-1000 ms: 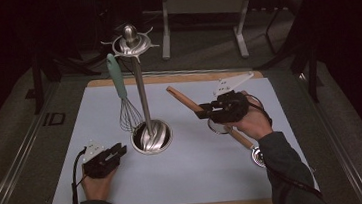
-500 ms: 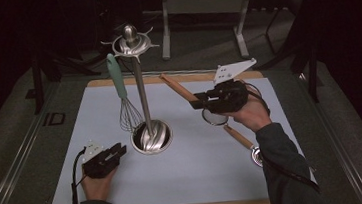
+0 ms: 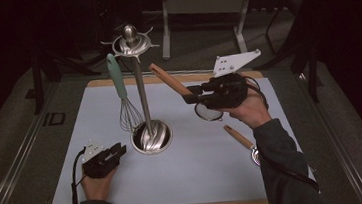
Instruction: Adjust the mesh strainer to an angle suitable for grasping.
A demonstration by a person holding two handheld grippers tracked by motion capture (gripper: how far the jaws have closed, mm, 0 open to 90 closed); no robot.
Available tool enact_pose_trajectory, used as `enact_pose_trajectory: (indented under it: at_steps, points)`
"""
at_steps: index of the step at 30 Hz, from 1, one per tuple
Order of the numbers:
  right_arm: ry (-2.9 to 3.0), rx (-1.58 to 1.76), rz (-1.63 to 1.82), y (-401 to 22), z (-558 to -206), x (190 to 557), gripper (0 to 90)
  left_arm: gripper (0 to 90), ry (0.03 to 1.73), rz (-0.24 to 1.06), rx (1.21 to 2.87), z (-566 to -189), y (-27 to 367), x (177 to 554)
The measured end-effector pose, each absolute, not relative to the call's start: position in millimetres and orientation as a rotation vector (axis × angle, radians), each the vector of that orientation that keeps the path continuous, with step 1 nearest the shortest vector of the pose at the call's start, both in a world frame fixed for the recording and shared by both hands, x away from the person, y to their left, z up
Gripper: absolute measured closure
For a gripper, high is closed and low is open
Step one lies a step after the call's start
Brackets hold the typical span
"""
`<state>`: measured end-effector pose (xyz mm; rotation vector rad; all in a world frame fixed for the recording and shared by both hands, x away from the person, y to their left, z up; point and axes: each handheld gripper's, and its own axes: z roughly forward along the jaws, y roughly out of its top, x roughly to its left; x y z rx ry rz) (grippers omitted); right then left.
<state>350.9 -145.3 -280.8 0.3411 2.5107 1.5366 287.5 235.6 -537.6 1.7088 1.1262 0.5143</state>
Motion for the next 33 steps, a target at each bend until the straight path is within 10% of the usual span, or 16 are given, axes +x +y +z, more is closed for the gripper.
enact_pose_trajectory:
  at_steps: [33]
  points:
    - [2.53,0.183,1.522,-122,-264,342,72.6,70.1,1.13,0.519,1.707,-538,236,288]
